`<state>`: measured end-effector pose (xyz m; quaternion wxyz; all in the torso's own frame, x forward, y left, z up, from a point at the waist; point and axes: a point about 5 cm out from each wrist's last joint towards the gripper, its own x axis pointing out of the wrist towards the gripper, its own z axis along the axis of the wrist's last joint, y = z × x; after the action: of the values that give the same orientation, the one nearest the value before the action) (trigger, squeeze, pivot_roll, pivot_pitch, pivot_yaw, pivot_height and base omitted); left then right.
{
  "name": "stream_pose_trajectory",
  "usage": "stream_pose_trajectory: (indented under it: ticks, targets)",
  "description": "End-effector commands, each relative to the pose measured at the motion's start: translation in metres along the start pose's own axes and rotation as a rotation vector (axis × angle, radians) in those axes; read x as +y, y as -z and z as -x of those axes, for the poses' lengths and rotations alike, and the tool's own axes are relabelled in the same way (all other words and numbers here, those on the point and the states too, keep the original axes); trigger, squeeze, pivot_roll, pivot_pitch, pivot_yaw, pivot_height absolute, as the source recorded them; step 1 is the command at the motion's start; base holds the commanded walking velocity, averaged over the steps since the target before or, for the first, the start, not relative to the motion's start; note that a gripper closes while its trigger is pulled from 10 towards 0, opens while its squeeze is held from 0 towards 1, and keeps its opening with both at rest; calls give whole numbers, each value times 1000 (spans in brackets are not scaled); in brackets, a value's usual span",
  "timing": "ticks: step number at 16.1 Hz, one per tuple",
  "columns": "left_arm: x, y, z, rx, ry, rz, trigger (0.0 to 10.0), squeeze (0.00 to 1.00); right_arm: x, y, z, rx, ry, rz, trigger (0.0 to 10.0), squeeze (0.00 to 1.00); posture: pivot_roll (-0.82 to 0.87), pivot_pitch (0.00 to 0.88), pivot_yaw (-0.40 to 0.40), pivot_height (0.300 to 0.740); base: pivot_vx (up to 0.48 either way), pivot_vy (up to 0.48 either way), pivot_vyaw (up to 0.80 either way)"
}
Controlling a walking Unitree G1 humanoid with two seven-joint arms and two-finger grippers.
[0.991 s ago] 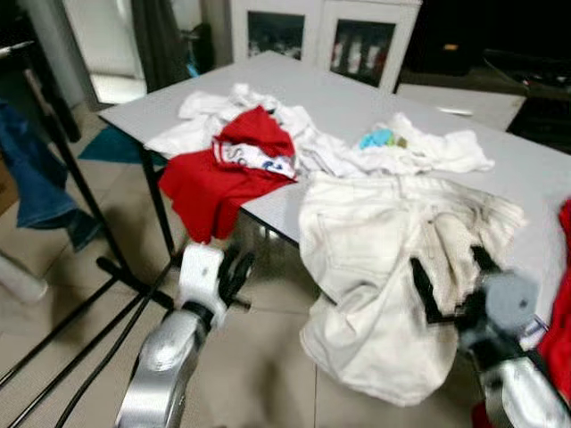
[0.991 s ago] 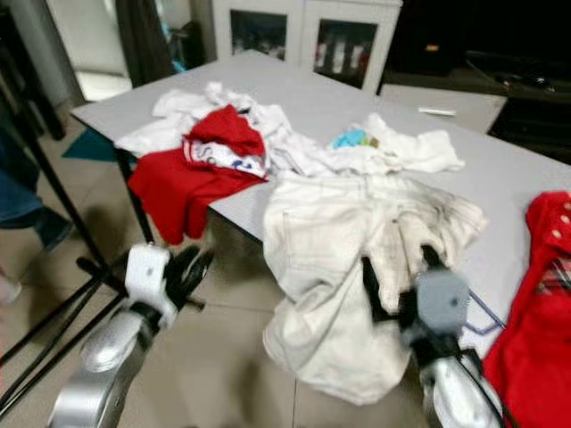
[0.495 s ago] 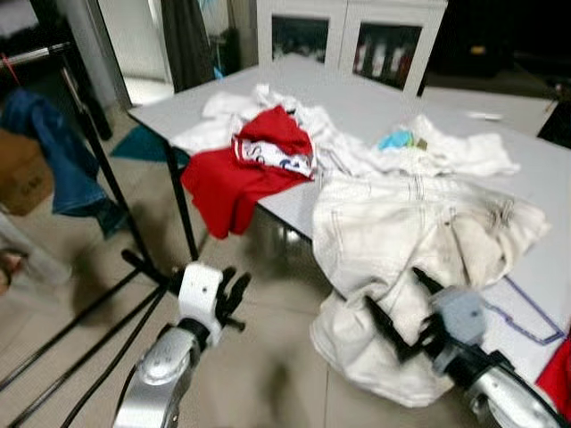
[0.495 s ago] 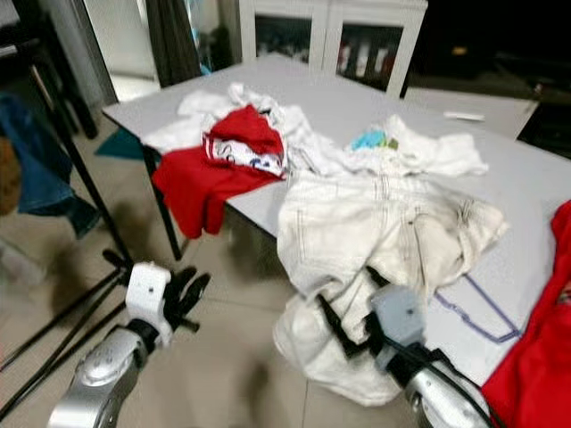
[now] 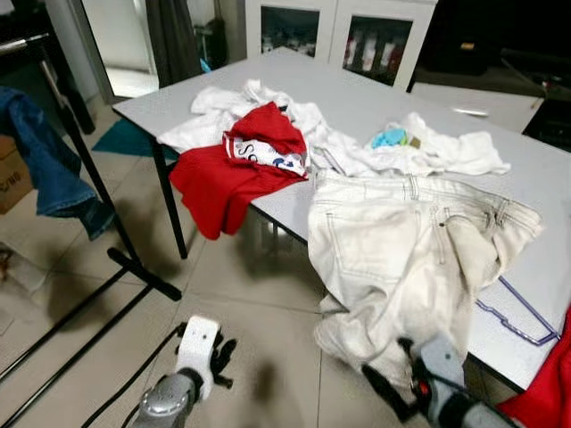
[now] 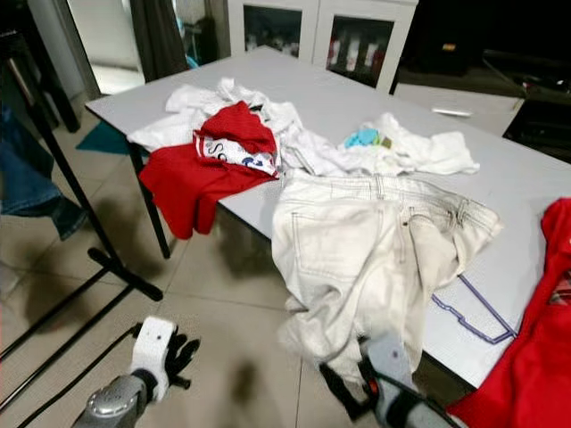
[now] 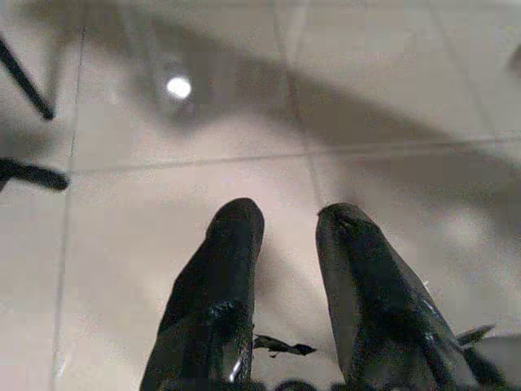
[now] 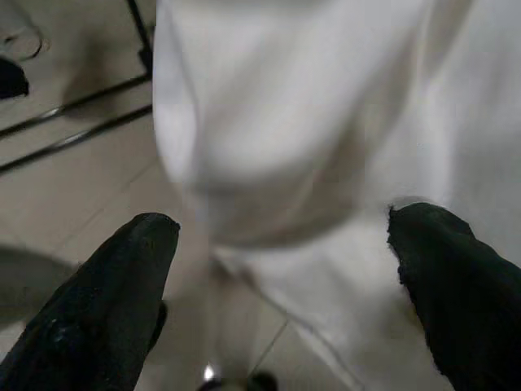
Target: Hang hanger
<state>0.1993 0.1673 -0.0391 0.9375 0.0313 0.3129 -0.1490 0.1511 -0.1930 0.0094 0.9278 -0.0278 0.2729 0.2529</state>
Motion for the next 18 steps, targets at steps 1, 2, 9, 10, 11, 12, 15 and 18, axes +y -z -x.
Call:
stream_pose_trajectory:
  ticks: [1,2,9,10,11,12,15,18]
  targets:
    - [-1,-2,-3,1,7,-34,10000,0,-4,3,4,11,1,7,7804,0,-32,0,-23,740,0,0,0]
    - [-1,4,-6,24,19,-55,10000,0,-7,6,5,14,3,0,9216,0,-41,0,-17,740,0,0,0]
    - [-1,16,-19,121,-6,-57,10000,0,-13,30,-8,77,-7,-50,10000,0,-42,0,-13,740,0,0,0]
    - [-1,18,-21,134,-13,-55,10000,0,-19,30,-14,80,23,-50,10000,0,-46,0,-11,740,0,0,0]
    - [-1,19,-21,147,-19,-51,10000,0,-23,29,-20,85,47,-46,10000,0,-49,0,-10,740,0,0,0]
    - [-1,22,-22,167,-25,-53,10000,0,-30,27,-28,94,82,-48,10000,0,-47,0,-9,740,0,0,0]
    - [-3,25,-22,200,-40,-46,10000,0,-36,30,-46,161,116,-38,10000,0,-42,0,-16,740,0,0,0]
    - [-7,25,-24,214,-29,-59,10000,0,-38,38,-53,219,134,-24,10000,0,-34,0,-24,740,0,0,0]
